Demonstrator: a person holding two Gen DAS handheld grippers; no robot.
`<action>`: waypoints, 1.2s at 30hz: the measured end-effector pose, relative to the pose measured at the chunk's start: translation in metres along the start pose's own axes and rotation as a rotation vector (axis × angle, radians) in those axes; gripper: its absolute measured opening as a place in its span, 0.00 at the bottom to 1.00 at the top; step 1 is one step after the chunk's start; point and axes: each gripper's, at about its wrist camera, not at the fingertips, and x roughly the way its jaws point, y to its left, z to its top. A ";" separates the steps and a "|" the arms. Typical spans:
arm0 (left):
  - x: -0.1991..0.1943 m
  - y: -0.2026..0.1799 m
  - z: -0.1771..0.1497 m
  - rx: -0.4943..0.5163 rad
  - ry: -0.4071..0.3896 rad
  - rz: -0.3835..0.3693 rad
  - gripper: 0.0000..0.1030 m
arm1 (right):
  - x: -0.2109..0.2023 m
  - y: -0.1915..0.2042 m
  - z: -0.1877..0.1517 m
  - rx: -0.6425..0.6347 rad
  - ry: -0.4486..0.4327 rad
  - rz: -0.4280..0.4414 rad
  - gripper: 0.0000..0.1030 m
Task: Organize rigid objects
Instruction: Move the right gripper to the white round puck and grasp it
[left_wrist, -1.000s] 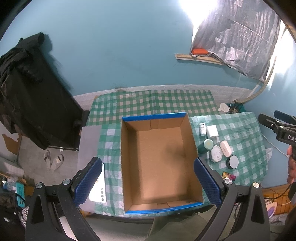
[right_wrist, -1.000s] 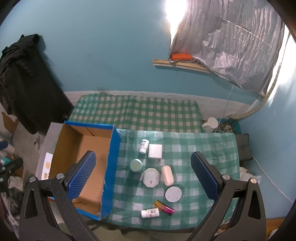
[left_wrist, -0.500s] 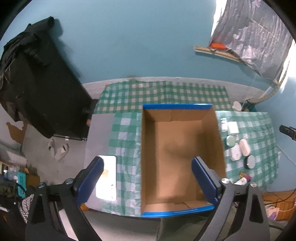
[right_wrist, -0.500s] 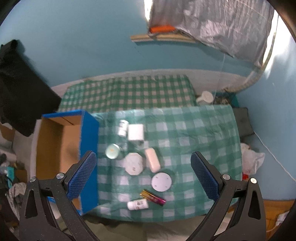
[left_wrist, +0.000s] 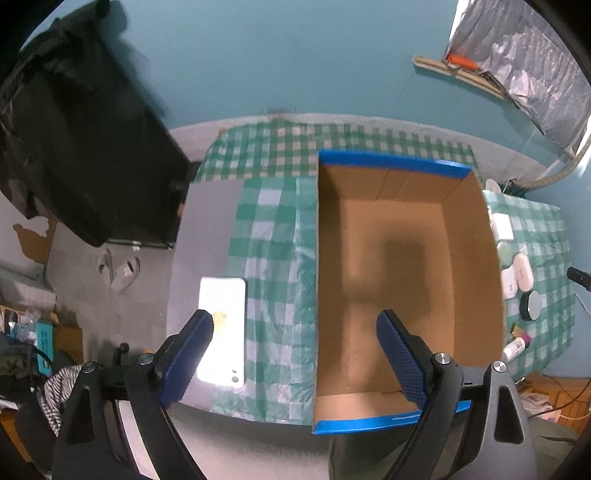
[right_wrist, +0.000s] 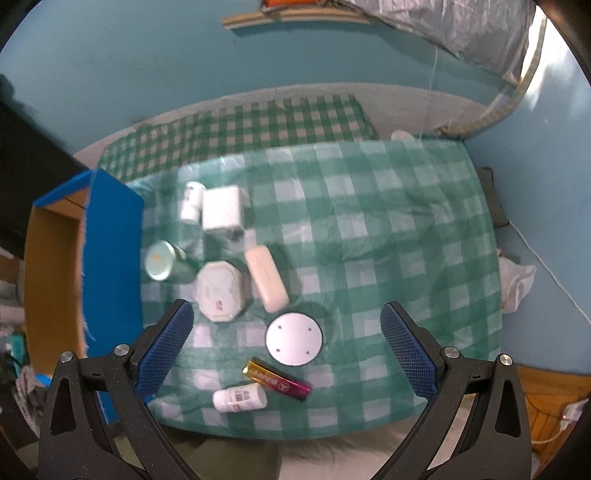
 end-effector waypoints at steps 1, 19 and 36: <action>0.006 0.001 -0.002 -0.002 0.014 -0.006 0.83 | 0.004 -0.002 -0.002 0.003 0.004 -0.003 0.98; 0.081 -0.003 -0.034 0.003 0.225 -0.098 0.51 | 0.076 -0.021 -0.030 0.009 0.097 -0.038 0.98; 0.102 -0.004 -0.047 -0.001 0.281 -0.123 0.13 | 0.095 -0.026 -0.040 0.011 0.110 -0.057 0.96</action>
